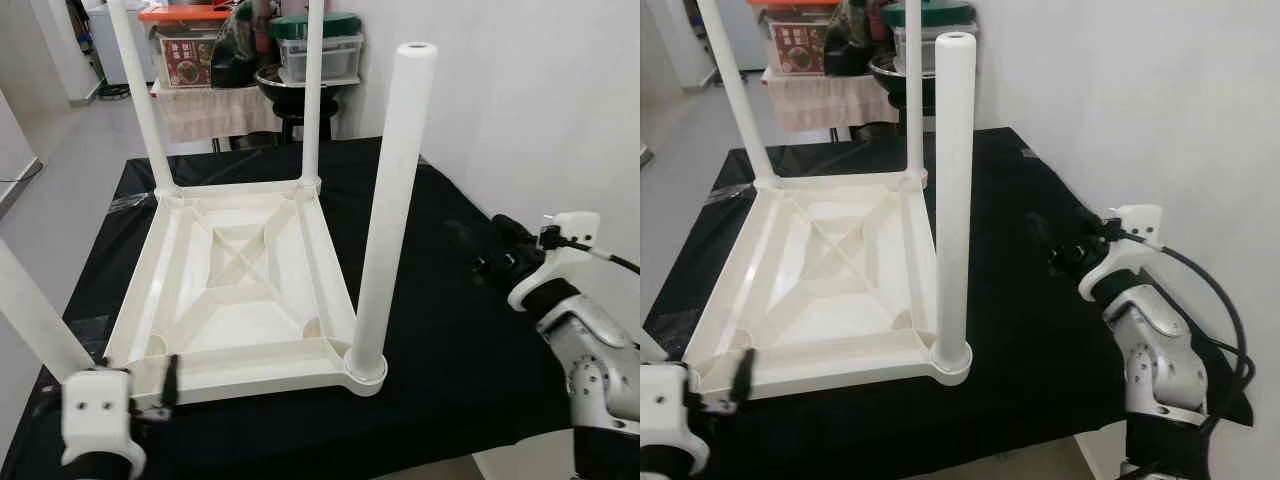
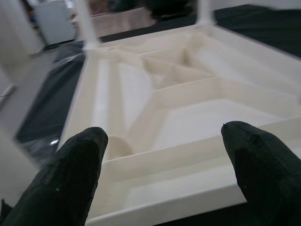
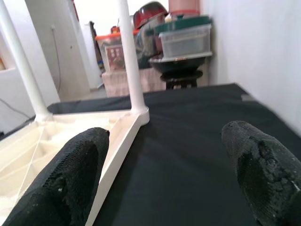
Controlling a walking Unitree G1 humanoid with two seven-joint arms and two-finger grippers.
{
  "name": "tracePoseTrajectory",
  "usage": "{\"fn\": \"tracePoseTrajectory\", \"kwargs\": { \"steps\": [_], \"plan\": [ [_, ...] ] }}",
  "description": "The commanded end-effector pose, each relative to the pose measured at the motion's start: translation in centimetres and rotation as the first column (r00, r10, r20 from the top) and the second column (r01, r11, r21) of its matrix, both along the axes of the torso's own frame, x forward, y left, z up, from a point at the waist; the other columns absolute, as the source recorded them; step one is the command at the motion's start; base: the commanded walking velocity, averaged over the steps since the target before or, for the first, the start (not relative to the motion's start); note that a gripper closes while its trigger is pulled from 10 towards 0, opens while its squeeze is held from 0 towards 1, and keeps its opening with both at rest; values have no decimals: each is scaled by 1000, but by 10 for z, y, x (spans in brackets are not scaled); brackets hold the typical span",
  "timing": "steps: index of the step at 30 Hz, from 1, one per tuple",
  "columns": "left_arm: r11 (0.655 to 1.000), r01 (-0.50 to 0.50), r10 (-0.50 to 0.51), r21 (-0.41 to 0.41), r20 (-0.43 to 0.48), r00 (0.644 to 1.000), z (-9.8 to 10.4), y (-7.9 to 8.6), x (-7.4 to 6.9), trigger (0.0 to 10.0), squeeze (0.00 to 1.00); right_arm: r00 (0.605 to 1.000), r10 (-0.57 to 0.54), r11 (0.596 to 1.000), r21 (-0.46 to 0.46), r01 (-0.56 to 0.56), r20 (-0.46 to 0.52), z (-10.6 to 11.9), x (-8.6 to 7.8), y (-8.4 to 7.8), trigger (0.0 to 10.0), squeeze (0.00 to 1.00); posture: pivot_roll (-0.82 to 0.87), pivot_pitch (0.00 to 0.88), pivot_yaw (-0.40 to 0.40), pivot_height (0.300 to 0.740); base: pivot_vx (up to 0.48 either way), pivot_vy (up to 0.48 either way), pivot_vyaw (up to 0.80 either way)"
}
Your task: Building children table
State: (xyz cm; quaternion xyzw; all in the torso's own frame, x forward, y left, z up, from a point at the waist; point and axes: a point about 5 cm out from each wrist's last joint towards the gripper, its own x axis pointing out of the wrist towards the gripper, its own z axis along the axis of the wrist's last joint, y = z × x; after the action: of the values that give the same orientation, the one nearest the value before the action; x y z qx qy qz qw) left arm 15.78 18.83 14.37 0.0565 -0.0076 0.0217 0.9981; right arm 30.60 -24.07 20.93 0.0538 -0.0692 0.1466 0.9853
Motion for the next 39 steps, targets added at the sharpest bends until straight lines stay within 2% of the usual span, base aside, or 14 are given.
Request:
{"fn": "tracePoseTrajectory", "kwargs": {
  "steps": [1, 4, 5, 8, 11, 13, 17, 18, 21, 23, 25, 27, 32, 39],
  "plan": [
    [1000, 13, -13, 19, 5, 1000, 2, 0, -2, 10000, 0, 1000, -2, 1000, -7, 2, -7, -4, 0, 1, 10000, 0, 72, 16, -7, 740, 0, 0, 0],
    [1000, -13, 13, 23, -23, 1000, 0, 4, -21, 10000, 0, 999, -10, 1000, -22, 9, -30, -8, 0, -1, 10000, 0, 82, 18, -4, 740, 0, 0, 0],
    [1000, -13, 13, 23, -23, 1000, 0, 4, -21, 10000, 0, 999, -10, 1000, -22, 9, -30, -8, 0, -1, 10000, 0, 82, 18, -4, 740, 0, 0, 0],
    [998, -43, 46, 41, -64, 997, -5, 8, -34, 10000, 0, 999, -20, 999, -32, 18, -40, -11, 0, -3, 10000, 0, 84, 18, -5, 740, 0, 0, 0],
    [981, -190, 192, 29, -127, 973, -16, 24, -51, 10000, 0, 998, -26, 998, -50, 23, -52, -15, 1, -3, 10000, 0, 92, 17, -8, 740, 0, 0, 0],
    [976, -216, 218, 31, -139, 966, -19, 27, -55, 10000, 0, 998, -26, 998, -53, 23, -54, -15, 2, -3, 10000, 0, 97, 23, -15, 740, 0, 0, 0],
    [959, -282, 281, 12, -129, 951, -23, 39, -52, 10000, 0, 998, -19, 998, -60, 15, -65, -18, 2, 0, 10000, 0, 92, 25, -27, 740, 0, 0, 0],
    [949, -314, 311, -13, -104, 945, -21, 45, -46, 10000, 0, 998, -12, 998, -63, 8, -68, -19, 3, 1, 10000, 0, 83, 26, -27, 740, 0, 0, 0],
    [947, -319, 316, -25, -94, 944, -19, 45, -43, 10000, 0, 998, -10, 998, -63, 6, -68, -19, 3, 2, 10000, 0, 83, 26, -27, 740, 0, 0, 0],
    [951, -304, 301, -47, -66, 951, -15, 45, -34, 10000, 0, 998, -11, 998, -64, 6, -65, -18, 3, 2, 10000, 0, 78, 27, -26, 740, 0, 0, 0],
    [951, -304, 301, -47, -66, 951, -15, 45, -34, 10000, 0, 998, -11, 998, -64, 6, -65, -18, 3, 2, 10000, 0, 78, 27, -26, 740, 0, 0, 0],
    [962, -265, 263, -68, -41, 964, -11, 41, -24, 10000, 0, 998, -11, 998, -65, 7, -66, -18, 2, 1, 10000, 0, 71, 29, -27, 740, 0, 0, 0],
    [963, -262, 261, -61, -28, 965, -9, 43, -20, 10000, 0, 997, -8, 998, -69, 3, -70, -19, 3, 2, 10000, 0, 72, 29, -32, 740, 0, 0, 0],
    [946, -315, 314, -75, -24, 949, -10, 60, -14, 10000, 0, 997, -5, 997, -74, 0, -73, -19, 5, 4, 10000, 0, 69, 30, -35, 740, 0, 0, 0]
  ]
}}
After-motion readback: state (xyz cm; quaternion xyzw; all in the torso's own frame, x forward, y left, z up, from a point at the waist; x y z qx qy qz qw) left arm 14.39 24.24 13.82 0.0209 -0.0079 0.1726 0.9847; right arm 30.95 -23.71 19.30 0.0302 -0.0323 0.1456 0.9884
